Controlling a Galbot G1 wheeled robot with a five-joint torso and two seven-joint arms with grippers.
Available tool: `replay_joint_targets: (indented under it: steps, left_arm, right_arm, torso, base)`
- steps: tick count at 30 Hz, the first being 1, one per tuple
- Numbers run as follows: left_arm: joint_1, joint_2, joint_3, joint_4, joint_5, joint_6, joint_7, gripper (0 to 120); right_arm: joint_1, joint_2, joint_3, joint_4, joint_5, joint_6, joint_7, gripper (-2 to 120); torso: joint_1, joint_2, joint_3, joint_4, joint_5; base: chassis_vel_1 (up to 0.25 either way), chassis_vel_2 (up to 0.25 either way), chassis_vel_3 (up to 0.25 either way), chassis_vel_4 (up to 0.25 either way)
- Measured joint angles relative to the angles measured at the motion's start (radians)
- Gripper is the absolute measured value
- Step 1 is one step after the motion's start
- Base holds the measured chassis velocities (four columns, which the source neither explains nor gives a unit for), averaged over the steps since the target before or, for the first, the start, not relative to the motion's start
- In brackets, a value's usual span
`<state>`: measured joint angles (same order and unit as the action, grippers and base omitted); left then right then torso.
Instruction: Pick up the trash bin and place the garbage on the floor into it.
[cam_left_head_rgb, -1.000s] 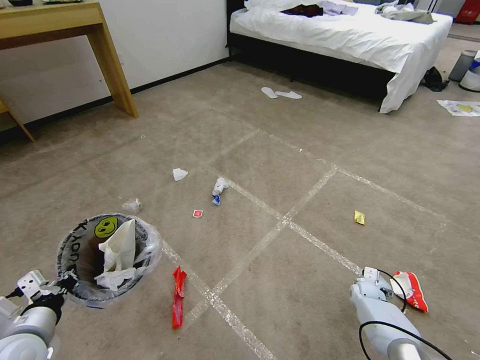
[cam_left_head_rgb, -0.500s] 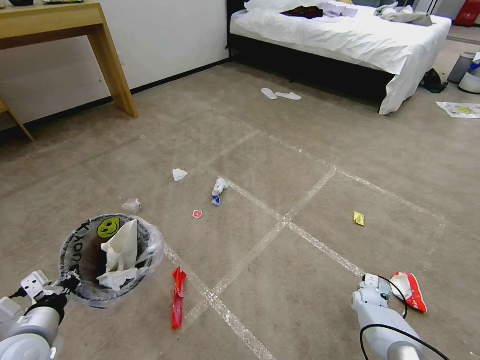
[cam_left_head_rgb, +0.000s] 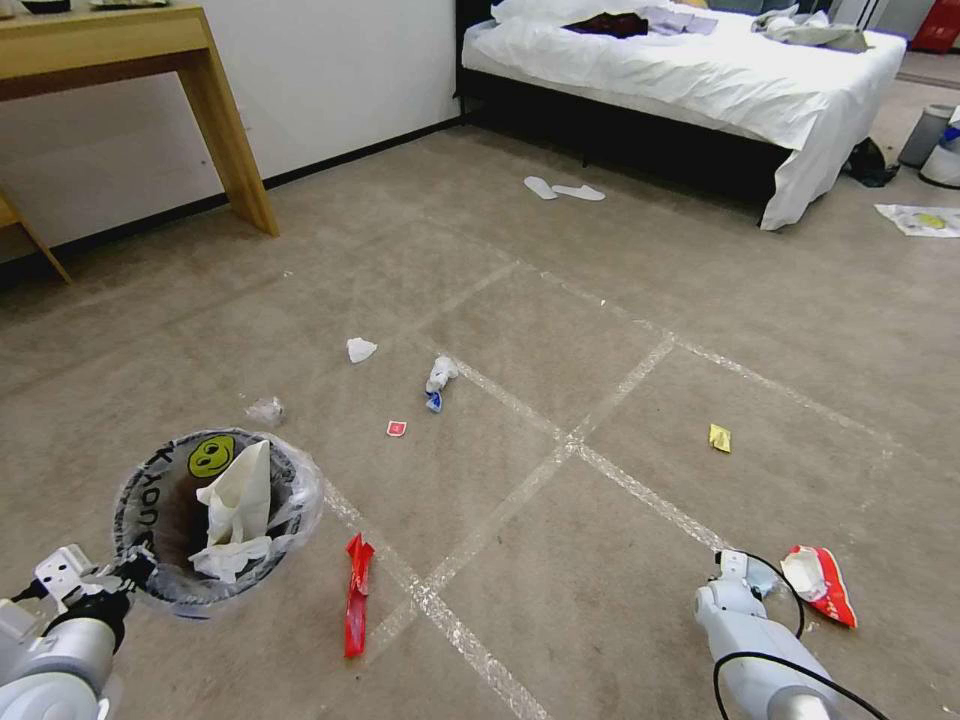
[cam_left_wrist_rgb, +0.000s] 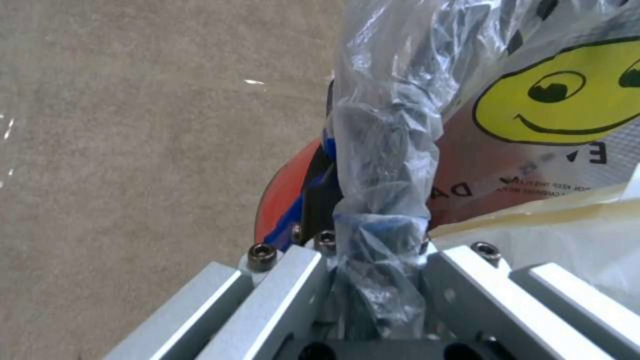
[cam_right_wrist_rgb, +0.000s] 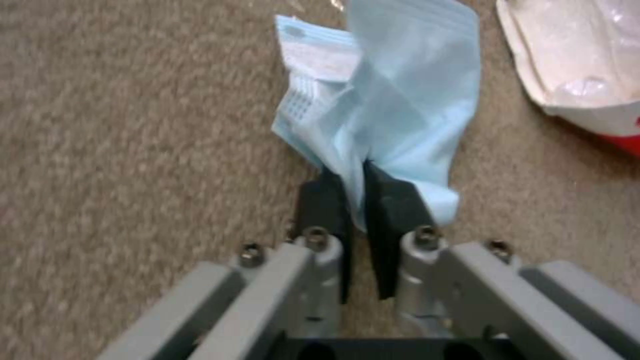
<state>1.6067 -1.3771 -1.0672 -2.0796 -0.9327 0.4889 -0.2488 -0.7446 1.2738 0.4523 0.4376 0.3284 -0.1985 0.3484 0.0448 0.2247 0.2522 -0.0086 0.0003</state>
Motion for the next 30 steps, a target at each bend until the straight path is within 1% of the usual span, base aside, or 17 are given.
replay_joint_targets:
  steps: [2, 7, 10, 11, 14, 16, 18, 19, 21, 22, 23, 24, 26, 27, 28, 29, 30]
  left_arm:
    - [-0.002, 0.000, 0.002, 0.004, 0.002, 0.000, 0.000, 0]
    - [-0.007, -0.003, 0.009, 0.007, 0.008, 0.000, -0.001, 0]
    - [-0.011, -0.006, 0.014, 0.010, 0.013, 0.001, -0.003, 0]
    - [-0.014, -0.007, 0.017, 0.011, 0.016, 0.002, -0.004, 0]
    - [-0.020, -0.009, 0.024, 0.015, 0.022, 0.003, -0.006, 0]
    - [-0.022, -0.009, 0.026, 0.017, 0.024, 0.004, -0.007, 0]
    - [-0.026, -0.010, 0.030, 0.022, 0.029, 0.005, -0.010, 0]
    - [-0.026, -0.010, 0.030, 0.022, 0.029, 0.005, -0.010, 0]
    - [-0.028, -0.010, 0.037, 0.025, 0.033, 0.008, -0.010, 0]
    - [-0.028, -0.010, 0.037, 0.025, 0.033, 0.008, -0.010, 0]
    - [-0.029, -0.010, 0.038, 0.025, 0.035, 0.009, -0.011, 0]
    - [-0.029, -0.010, 0.038, 0.025, 0.035, 0.009, -0.011, 0]
    - [-0.029, -0.009, 0.045, 0.025, 0.040, 0.011, -0.012, 0]
    - [-0.029, -0.009, 0.045, 0.025, 0.040, 0.011, -0.012, 0]
    - [-0.029, -0.007, 0.052, 0.023, 0.043, 0.012, -0.012, 0]
    - [-0.030, -0.004, 0.058, 0.019, 0.044, 0.017, -0.012, 0]
    - [-0.030, -0.004, 0.058, 0.019, 0.044, 0.017, -0.012, 0]
  right_arm:
    - [-0.039, -0.008, -0.003, 0.060, 0.038, -0.009, 0.007, 0]
    - [-0.102, -0.022, -0.009, 0.167, 0.097, -0.031, 0.026, 0]
    - [-0.146, -0.033, -0.013, 0.260, 0.134, -0.037, 0.040, 0]
    - [-0.171, -0.043, -0.014, 0.328, 0.151, -0.037, 0.051, 0]
    - [-0.212, -0.058, -0.016, 0.444, 0.163, -0.002, 0.064, 0]
    - [-0.228, -0.065, -0.018, 0.489, 0.167, 0.021, 0.066, 0]
    - [-0.269, -0.086, -0.023, 0.622, 0.188, 0.079, 0.053, 0]
    - [-0.269, -0.086, -0.023, 0.622, 0.188, 0.079, 0.053, 0]
    - [-0.301, -0.118, -0.040, 0.798, 0.248, 0.187, -0.014, 0]
    - [-0.301, -0.118, -0.040, 0.798, 0.248, 0.187, -0.014, 0]
    - [-0.310, -0.134, -0.054, 0.870, 0.279, 0.246, -0.066, 0]
    - [-0.310, -0.134, -0.054, 0.870, 0.279, 0.246, -0.066, 0]
    - [-0.316, -0.198, -0.126, 1.075, 0.399, 0.442, -0.297, 0]
    - [-0.316, -0.198, -0.126, 1.075, 0.399, 0.442, -0.297, 0]
    - [-0.308, -0.235, -0.190, 1.182, 0.461, 0.506, -0.408, 0]
    - [-0.282, -0.283, -0.289, 1.311, 0.517, 0.532, -0.475, 0]
    - [-0.282, -0.283, -0.289, 1.311, 0.517, 0.532, -0.475, 0]
  torso:
    - [0.000, 0.000, 0.000, -0.0005, 0.0001]
    - [0.000, 0.000, 0.000, -0.0011, 0.0011]
    - [0.000, -0.001, 0.001, -0.0016, 0.0019]
    - [0.000, -0.001, 0.001, -0.0017, 0.0017]
    - [0.000, 0.000, 0.000, -0.0013, -0.0005]
    - [0.000, -0.001, 0.000, -0.0011, -0.0002]
    - [0.000, -0.001, 0.000, -0.0009, 0.0007]
    - [0.000, -0.001, 0.000, -0.0009, 0.0007]
    - [0.000, 0.000, 0.000, -0.0009, -0.0008]
    - [0.000, 0.000, 0.000, -0.0009, -0.0008]
    - [0.000, 0.000, 0.000, -0.0006, 0.0000]
    - [0.000, 0.000, 0.000, -0.0006, 0.0000]
    - [0.000, 0.000, 0.000, -0.0007, -0.0005]
    - [0.000, 0.000, 0.000, -0.0007, -0.0005]
    - [0.000, 0.000, 0.000, -0.0006, -0.0002]
    - [0.000, 0.000, 0.000, -0.0004, -0.0011]
    - [0.000, 0.000, 0.000, -0.0004, -0.0011]
  base:
    - [0.000, 0.000, 0.000, 0.000]
    - [0.000, 0.000, 0.000, 0.000]
    - [0.000, 0.000, 0.000, 0.000]
    - [0.000, 0.000, 0.000, 0.000]
    - [0.000, 0.000, 0.000, 0.000]
    - [0.000, 0.000, 0.000, 0.000]
    - [0.000, 0.000, 0.000, 0.000]
    - [0.000, 0.000, 0.000, 0.000]
    - [0.000, 0.000, 0.000, 0.000]
    - [0.000, 0.000, 0.000, 0.000]
    - [0.000, 0.000, 0.000, 0.000]
    - [0.000, 0.000, 0.000, 0.000]
    - [0.000, 0.000, 0.000, 0.000]
    - [0.000, 0.000, 0.000, 0.000]
    - [0.000, 0.000, 0.000, 0.000]
    - [0.000, 0.000, 0.000, 0.000]
    - [0.000, 0.000, 0.000, 0.000]
